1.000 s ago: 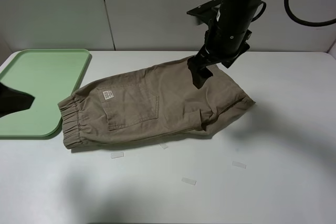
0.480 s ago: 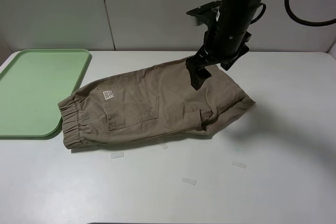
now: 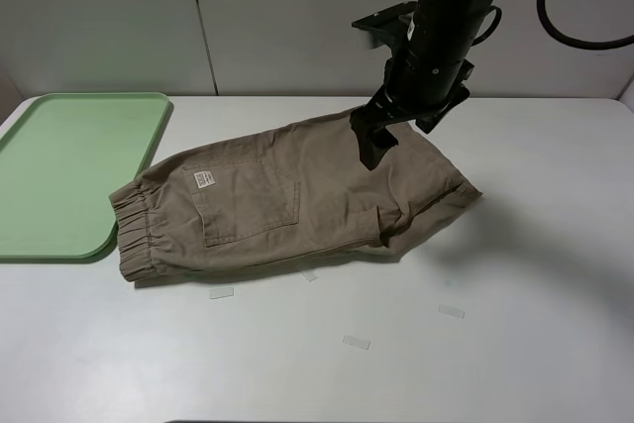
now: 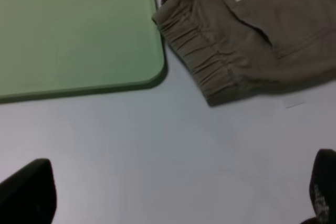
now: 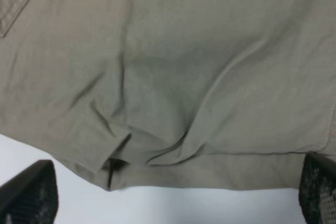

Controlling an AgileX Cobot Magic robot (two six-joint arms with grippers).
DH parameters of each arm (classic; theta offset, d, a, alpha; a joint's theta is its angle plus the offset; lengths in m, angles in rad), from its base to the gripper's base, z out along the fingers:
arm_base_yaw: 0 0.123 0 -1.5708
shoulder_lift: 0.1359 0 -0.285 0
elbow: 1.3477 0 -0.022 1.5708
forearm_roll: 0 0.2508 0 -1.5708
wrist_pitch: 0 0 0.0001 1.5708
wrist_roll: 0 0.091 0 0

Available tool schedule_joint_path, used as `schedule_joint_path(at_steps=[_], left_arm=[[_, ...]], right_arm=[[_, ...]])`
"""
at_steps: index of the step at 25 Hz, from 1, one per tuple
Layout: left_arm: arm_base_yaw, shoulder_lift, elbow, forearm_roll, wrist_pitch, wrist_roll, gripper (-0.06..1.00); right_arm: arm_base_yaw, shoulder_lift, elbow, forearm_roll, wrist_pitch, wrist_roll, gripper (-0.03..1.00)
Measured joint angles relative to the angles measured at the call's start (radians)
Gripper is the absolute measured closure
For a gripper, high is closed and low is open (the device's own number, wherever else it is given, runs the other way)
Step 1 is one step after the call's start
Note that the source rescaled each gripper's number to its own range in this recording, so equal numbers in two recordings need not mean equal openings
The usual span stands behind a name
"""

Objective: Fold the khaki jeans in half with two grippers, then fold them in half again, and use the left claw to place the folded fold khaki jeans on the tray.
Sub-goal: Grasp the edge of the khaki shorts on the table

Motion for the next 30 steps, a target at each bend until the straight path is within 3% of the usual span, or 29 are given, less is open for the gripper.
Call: schedule_joint_path(at_steps=[6,25,30], left_arm=[[0.0,-0.004,0.006,-0.038,-0.006,-0.009,-0.01],[0.0,-0.004,0.035,-0.034,-0.077,-0.011,0.0],[0.065,-0.004,0.035,-0.034,-0.077,-0.01,0.0]], right_arm=[[0.0,0.0,0.0,0.015,0.0,0.0,-0.03],[0.0,0.0,0.0,0.022,-0.05,0.016,-0.03],[0.0,0.043,0.0,-0.018,-0.092,0.035,-0.03]])
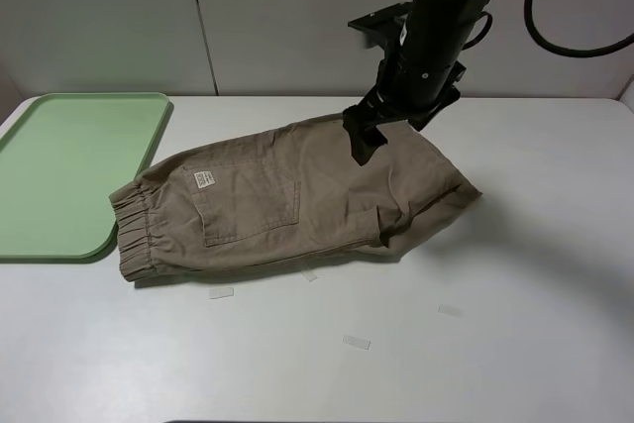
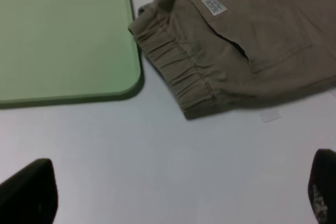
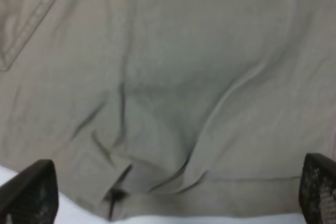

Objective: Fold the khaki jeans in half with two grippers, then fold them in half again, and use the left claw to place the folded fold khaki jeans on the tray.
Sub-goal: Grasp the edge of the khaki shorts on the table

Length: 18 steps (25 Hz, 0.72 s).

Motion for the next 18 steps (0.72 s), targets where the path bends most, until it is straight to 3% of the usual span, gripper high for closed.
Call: schedule_joint_path(at_steps=[8,18], left_arm=[[0.194,0.0,0.0,0.0,0.0,0.0,0.0],[0.222,0.0,0.0,0.0,0.0,0.0,0.0]], right_arm=[[-0.053,0.112,-0.029,-0.037,-0.073,0.029,-0.03],[-0.204,0.225,-0.098,-0.04,-0.056,0.055,-0.03]])
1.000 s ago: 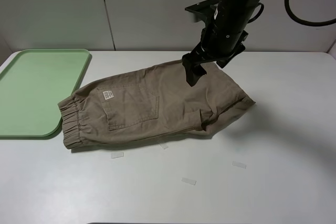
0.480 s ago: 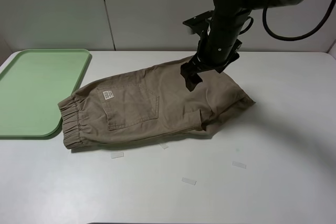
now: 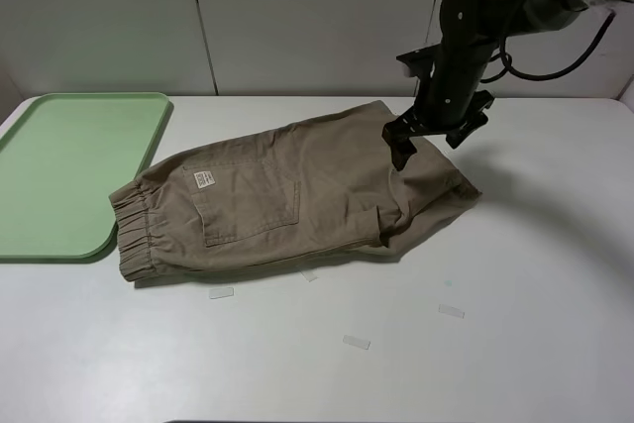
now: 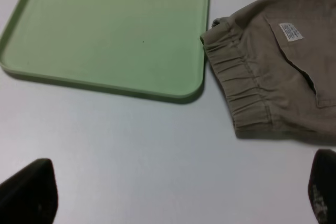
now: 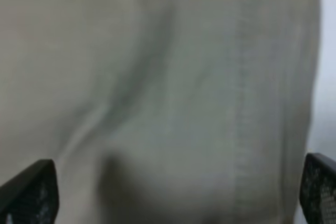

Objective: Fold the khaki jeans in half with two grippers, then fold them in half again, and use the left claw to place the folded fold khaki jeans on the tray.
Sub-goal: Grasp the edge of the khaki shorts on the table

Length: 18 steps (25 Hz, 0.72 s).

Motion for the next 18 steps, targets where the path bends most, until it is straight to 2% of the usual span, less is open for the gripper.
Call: schedule_joint_path(at_steps=[4,12,18], left_arm=[[0.0,0.0,0.0,0.0,0.0,0.0,0.0],[0.0,0.0,0.0,0.0,0.0,0.0,0.0],[0.0,0.0,0.0,0.0,0.0,0.0,0.0]], right_arm=[[-0.031,0.027,-0.001,-0.008,-0.009,0.001,-0.03],[-0.031,0.089,-0.001,-0.083,-0.06,0.001,-0.03],[-0.042,0.111,-0.012,-0.063,-0.053,-0.001,-0.03]])
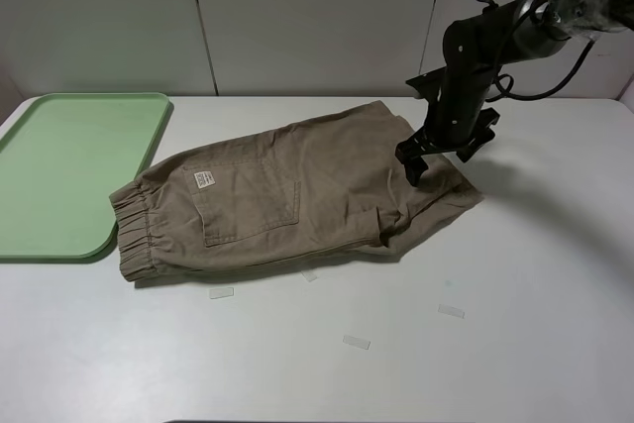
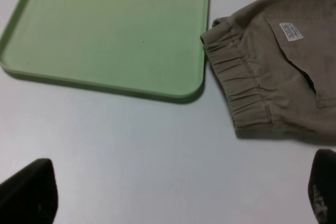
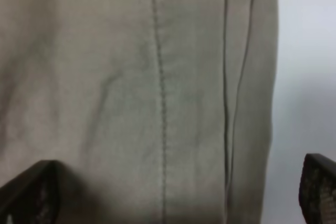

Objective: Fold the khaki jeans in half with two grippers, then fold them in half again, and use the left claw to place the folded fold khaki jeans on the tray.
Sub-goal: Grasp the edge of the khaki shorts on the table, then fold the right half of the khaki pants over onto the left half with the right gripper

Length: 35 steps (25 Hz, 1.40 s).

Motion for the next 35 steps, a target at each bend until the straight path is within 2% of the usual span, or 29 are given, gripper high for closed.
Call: schedule_joint_path(at_steps=[4,6,8,12,18,25,35], left_arm=[[0.0,0.0,0.0,0.0,0.0,0.0,0.0],[0.0,0.0,0.0,0.0,0.0,0.0,0.0],[0.0,0.0,0.0,0.0,0.0,0.0,0.0],[0.0,0.0,0.0,0.001,-0.001,0.0,0.0],[0.0,0.0,0.0,0.0,-0.001,0.0,0.0],[0.0,0.0,0.0,0.0,-0.001,0.0,0.0],[0.0,0.0,0.0,0.0,-0.001,0.0,0.0]], right_arm=[[-0.009,0.003,-0.003,0.03,0.004,-0.029,-0.03],[-0.009,0.004,-0.005,0.048,0.006,-0.042,0.02],[-0.009,0.005,-0.005,0.073,0.009,-0.055,0.16],[-0.005,0.01,-0.005,0.118,0.018,-0.059,0.5],[0.001,0.011,-0.007,0.113,0.019,-0.06,0.93],[0.002,0.007,-0.007,0.099,0.022,-0.062,0.94],[-0.008,-0.121,0.005,-0.029,0.094,-0.065,0.94]])
